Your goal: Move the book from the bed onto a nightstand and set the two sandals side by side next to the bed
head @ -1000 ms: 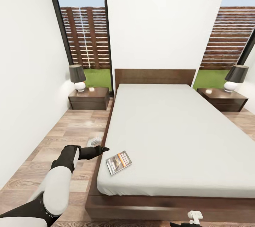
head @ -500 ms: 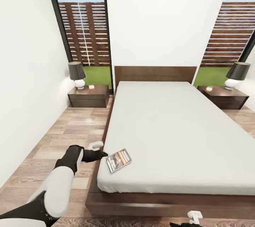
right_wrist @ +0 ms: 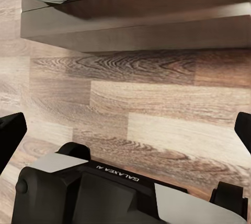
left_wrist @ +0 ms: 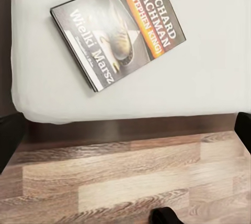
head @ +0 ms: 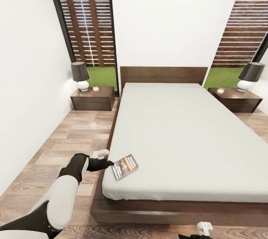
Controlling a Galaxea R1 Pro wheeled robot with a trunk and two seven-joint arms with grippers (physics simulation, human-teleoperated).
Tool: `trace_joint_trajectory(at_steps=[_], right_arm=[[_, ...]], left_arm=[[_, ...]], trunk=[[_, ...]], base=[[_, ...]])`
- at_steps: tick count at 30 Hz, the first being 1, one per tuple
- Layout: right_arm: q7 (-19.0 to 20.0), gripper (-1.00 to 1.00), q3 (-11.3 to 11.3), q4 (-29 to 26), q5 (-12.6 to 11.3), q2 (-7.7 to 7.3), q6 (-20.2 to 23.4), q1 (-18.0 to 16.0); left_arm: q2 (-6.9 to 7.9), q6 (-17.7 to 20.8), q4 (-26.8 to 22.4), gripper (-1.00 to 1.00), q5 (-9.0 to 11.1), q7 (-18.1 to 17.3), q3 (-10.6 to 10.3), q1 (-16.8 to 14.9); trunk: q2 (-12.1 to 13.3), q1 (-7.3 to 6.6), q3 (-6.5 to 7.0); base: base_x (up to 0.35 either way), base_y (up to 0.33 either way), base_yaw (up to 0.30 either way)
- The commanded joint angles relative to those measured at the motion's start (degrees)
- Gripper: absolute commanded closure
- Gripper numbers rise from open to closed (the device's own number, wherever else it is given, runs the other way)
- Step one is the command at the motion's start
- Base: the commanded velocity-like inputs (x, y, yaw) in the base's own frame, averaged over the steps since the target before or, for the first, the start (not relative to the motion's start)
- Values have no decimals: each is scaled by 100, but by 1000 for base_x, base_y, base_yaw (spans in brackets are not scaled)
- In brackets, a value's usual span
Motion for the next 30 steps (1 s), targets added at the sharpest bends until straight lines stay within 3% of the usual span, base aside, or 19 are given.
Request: trace_joint_trajectory(at_steps=[1, 7, 14, 21, 30], right_arm=[[23, -100, -18, 8, -4, -1, -13, -4], [26, -100, -18, 8, -4, -1, -13, -4], [21, -100, -18, 8, -4, -1, -13, -4], [27, -100, -18, 8, -4, -1, -13, -4], [27, -100, -18, 8, -4, -1, -13, -4]], left_arm=[[-9, 21, -13, -100, -60, -53, 46, -6], [-14, 21, -12, -100, -59, -418, 54, -6], [-17, 21, -12, -100, -59, -570, 54, -4], [0, -21, -19, -100, -67, -1338, 66, -8], [14, -284, -21, -100, -60, -1440, 89, -10]], trunk=[[-4, 0, -15], [-4, 0, -69], [-4, 0, -132], [-4, 0, -195], [-4, 0, -276]], base=[[0, 0, 0], [0, 0, 0], [0, 0, 0], [0, 0, 0], [0, 0, 0]])
